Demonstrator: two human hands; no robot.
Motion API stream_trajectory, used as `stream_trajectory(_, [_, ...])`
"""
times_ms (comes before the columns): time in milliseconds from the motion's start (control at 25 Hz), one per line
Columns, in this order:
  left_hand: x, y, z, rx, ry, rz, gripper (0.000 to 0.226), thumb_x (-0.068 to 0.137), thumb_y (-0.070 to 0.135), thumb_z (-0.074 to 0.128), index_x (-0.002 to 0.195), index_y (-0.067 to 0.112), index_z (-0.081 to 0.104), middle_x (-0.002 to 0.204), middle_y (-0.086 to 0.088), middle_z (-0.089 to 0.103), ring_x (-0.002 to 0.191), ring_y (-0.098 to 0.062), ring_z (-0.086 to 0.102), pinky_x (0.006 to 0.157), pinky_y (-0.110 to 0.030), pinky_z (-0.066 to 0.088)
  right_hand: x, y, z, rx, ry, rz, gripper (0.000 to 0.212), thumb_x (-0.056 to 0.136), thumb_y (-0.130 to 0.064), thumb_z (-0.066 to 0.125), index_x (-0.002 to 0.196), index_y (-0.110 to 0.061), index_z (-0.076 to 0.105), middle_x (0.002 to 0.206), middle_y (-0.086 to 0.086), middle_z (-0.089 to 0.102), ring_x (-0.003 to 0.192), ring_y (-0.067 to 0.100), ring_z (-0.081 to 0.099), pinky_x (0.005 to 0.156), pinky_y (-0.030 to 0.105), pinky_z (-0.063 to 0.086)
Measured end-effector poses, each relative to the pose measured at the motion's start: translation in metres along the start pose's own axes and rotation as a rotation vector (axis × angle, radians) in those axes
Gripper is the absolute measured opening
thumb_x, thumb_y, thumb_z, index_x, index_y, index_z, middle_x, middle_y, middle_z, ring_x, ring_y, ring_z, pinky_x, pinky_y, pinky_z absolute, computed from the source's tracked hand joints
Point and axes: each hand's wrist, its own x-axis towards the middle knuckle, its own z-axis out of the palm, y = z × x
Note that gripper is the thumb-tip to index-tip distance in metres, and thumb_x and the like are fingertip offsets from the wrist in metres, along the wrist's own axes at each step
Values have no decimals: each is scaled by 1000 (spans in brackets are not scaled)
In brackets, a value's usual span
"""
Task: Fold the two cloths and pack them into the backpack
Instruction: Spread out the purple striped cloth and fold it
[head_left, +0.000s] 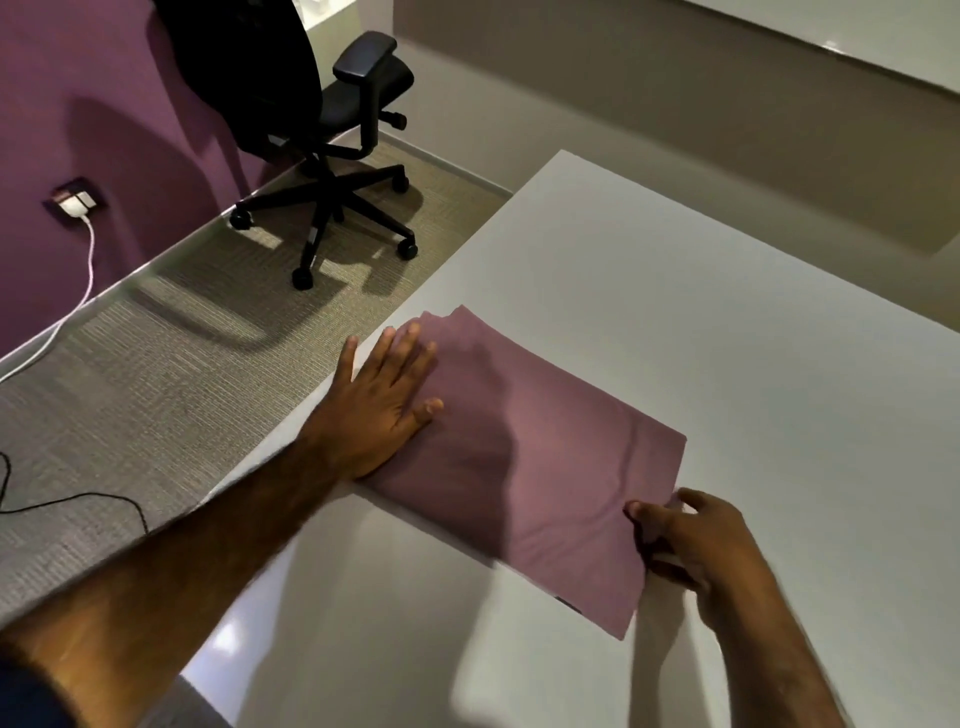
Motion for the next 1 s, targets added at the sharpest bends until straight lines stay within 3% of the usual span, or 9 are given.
stream_trajectory(120, [-2, -22, -1, -21, -36, 46, 82, 94, 71, -12, 163, 29, 3, 171, 3, -9, 158, -23, -6, 124, -57, -5, -9, -8, 1, 144, -112, 25, 64, 84, -4, 78, 142, -8, 53, 105, 17, 74, 89, 33, 73, 76, 43, 59])
stream_trajectory(240, [0, -28, 0, -55, -63, 83, 83, 91, 72, -18, 162, 29, -9, 169, 3, -21, 156, -21, -18, 123, -56, -10, -30, -38, 14, 326, -175, -50, 47, 85, -1, 73, 130, -10, 63, 111, 16, 74, 86, 27, 69, 77, 43, 59])
stream_trajectory(400, [1, -42, -1, -44, -3, 97, 79, 97, 65, -15, 163, 25, -1, 171, -3, -8, 157, -27, -6, 123, -59, -3, -69, -98, 64, 370, -241, -188, 31, 88, 1, 70, 115, -13, 67, 106, 15, 75, 78, 23, 71, 75, 41, 60])
stream_trajectory(520, [3, -64, -7, -67, 27, 92, 75, 100, 62, -10, 163, 24, 5, 171, -6, 0, 157, -31, 5, 122, -63, 8, -83, -138, 116, 263, -217, -224, 23, 89, 0, 69, 110, -8, 66, 104, 17, 73, 73, 22, 71, 70, 35, 62])
stream_trajectory(640, [-1, -90, -13, -145, 64, 95, 73, 102, 62, -4, 164, 25, 7, 171, -4, -2, 158, -29, 2, 123, -62, 8, -84, -167, 174, 125, -156, -234, 20, 87, -3, 69, 107, -4, 66, 95, 20, 71, 82, 30, 74, 80, 42, 63])
stream_trajectory(720, [-2, -97, -15, -183, 76, 89, 71, 103, 60, -3, 164, 25, 8, 171, -3, -3, 158, -28, 1, 124, -60, 7, -83, -175, 207, 96, -194, -209, 9, 89, -2, 68, 97, -6, 64, 94, 21, 70, 92, 36, 74, 84, 50, 62])
stream_trajectory(840, [-6, -97, -20, -210, 125, -6, 69, 104, 56, -6, 163, 25, 10, 171, -4, 0, 157, -27, 4, 123, -60, 11, -72, -168, 239, -59, -255, -200, 8, 93, -1, 64, 90, -8, 64, 102, 19, 70, 93, 32, 72, 81, 44, 63])
stream_trajectory(920, [-7, -86, -27, -270, 108, -78, 68, 104, 54, -4, 164, 24, 5, 171, -3, -6, 158, -25, -3, 124, -58, 6, -59, -162, 242, -172, -166, -331, 6, 94, -5, 63, 92, -9, 68, 102, 17, 72, 90, 34, 72, 80, 46, 63])
stream_trajectory(1000, [-8, -59, -37, -296, 140, -92, 67, 103, 49, 4, 163, 19, 6, 171, -6, -6, 158, -27, -4, 125, -57, 4, -40, -157, 232, -367, 44, -588, 22, 101, -21, 56, 116, -15, 70, 117, 9, 72, 101, 28, 71, 91, 48, 59])
